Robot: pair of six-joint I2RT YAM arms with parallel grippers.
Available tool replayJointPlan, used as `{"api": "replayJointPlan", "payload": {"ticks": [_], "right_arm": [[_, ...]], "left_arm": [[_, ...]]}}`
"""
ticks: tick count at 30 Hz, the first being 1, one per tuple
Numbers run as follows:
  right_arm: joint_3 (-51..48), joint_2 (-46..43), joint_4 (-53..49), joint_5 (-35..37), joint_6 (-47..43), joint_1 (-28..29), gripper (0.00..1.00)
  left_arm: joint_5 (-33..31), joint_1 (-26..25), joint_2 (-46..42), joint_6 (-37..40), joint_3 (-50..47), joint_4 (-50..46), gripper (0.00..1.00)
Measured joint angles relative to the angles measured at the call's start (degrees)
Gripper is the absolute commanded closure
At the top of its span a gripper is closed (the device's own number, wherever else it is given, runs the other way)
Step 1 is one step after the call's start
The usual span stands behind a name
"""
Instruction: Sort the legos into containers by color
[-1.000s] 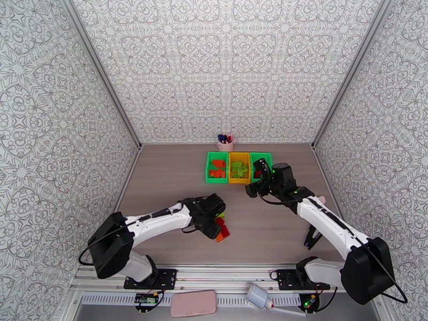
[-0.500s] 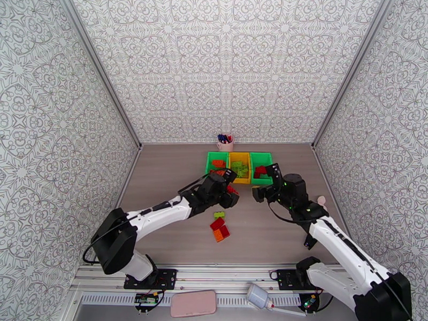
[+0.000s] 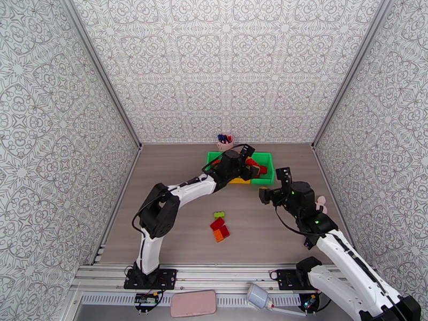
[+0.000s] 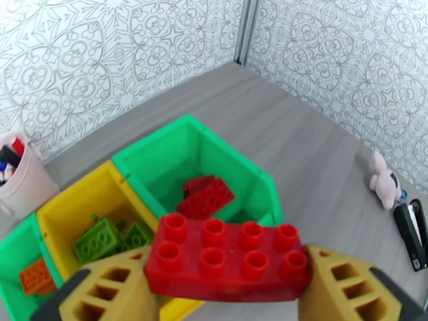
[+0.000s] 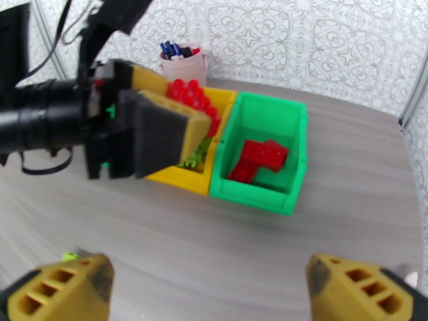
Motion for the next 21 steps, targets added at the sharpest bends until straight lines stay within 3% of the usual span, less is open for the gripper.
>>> {"api": "replayJointPlan", "payload": {"ticks": [10, 15, 21], "right_arm": [[-1.0, -1.6, -0.8, 0.3, 0.9, 0.0, 0.01], [-1.0, -2.1, -1.7, 0.4, 0.9, 0.0, 0.01], [-1.0, -2.1, -2.3, 0.2, 1.2, 0.0, 0.01]], "left_arm": [[0.8, 1.3, 18.6, -0.2, 22.7, -3.3, 0.42], [0.8, 1.3, 24.8, 0.5, 31.7, -6.8, 0.29], [0.9, 1.3, 24.9, 1.5, 32.9, -8.8, 0.13]]}}
